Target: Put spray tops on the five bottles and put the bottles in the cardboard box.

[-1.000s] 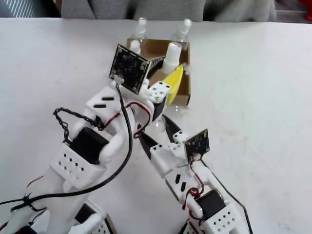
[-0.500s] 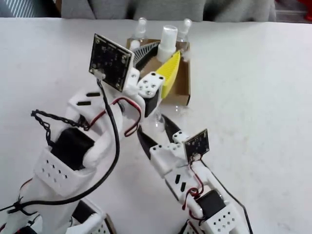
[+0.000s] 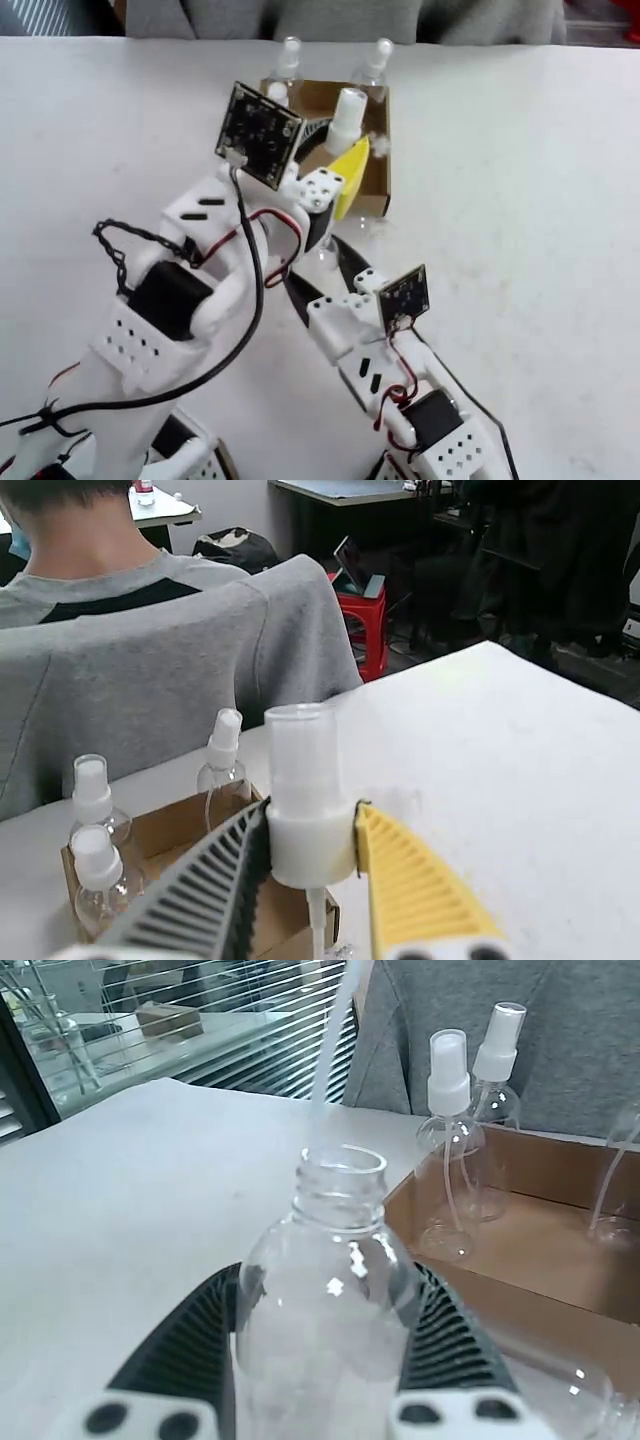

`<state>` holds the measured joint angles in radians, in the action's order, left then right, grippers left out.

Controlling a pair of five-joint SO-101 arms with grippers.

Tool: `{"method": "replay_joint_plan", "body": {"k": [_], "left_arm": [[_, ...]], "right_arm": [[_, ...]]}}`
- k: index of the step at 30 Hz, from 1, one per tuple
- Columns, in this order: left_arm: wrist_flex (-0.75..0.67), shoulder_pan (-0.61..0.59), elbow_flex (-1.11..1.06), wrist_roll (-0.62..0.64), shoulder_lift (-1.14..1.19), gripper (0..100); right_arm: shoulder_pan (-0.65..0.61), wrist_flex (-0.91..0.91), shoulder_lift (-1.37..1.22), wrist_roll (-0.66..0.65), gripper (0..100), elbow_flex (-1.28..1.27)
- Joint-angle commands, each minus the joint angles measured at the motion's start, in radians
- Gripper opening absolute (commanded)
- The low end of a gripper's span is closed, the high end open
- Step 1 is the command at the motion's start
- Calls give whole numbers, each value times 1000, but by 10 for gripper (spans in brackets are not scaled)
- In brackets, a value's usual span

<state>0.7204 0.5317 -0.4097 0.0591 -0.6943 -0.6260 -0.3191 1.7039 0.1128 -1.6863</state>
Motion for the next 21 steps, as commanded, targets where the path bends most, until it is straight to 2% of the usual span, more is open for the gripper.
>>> {"method": "replay_joint_plan", "body": {"k": [1,11,21], "left_arm": [[-28,8,-43,-2,-8,20],[-26,13,-221,-5,-21,20],[-35,15,-483,-5,-302,20]], "right_arm": [[-1,-1,16,2,18,-9],[-1,-1,16,2,18,-9],[-1,-1,19,2,18,-9]]}}
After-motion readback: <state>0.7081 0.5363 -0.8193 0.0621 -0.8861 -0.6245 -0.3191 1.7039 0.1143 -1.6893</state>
